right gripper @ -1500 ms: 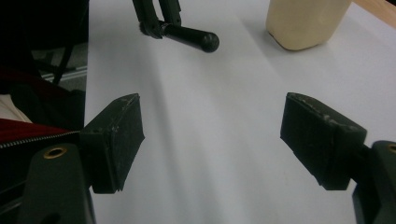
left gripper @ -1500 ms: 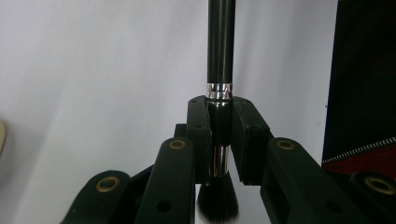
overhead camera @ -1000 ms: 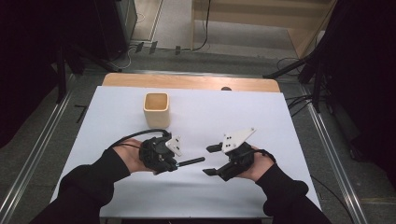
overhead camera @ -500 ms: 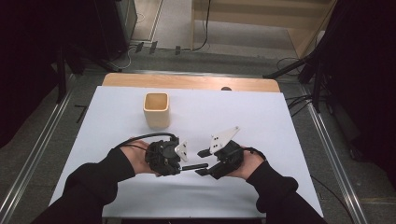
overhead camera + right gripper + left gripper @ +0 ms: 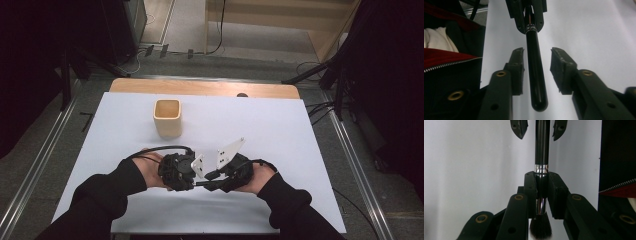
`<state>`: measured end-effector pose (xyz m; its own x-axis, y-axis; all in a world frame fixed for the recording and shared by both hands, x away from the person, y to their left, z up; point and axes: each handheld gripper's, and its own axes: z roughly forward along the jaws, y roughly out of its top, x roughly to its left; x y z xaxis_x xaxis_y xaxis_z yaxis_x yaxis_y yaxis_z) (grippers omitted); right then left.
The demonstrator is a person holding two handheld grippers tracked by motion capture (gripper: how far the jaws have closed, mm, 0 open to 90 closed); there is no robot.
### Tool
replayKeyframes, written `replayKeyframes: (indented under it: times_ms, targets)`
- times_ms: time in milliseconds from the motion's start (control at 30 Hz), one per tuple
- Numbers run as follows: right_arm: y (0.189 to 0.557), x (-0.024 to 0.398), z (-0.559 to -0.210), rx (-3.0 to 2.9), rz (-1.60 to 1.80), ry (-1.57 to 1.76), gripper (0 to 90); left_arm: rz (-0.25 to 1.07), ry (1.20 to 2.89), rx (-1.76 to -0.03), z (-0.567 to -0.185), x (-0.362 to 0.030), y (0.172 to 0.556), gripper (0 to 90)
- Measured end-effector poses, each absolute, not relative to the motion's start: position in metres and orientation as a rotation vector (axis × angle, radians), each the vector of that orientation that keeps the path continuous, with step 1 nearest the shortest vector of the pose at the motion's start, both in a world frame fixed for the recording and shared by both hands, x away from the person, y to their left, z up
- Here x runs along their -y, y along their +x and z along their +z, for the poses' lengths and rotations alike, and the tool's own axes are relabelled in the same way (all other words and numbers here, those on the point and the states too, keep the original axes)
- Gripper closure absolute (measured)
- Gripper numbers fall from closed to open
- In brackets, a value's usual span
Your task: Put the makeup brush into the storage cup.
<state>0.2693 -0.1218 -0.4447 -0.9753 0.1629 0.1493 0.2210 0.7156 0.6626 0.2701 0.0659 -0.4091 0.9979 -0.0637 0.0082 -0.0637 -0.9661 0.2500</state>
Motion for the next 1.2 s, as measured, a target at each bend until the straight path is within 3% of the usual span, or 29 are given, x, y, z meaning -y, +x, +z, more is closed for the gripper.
replayKeyframes:
  times_ms: [533,1200]
  targets:
    - [0.2683,0.1126,-0.4515,2.810,-1.040,-0.297,77.9,-0.002,2.906,0.137,-0.4109,-0.0632,0.2686,78.9]
    - [0.2676,0.1126,-0.4542,2.800,-1.045,-0.291,78.8,-0.036,2.909,0.135,-0.4115,-0.0630,0.2698,78.7]
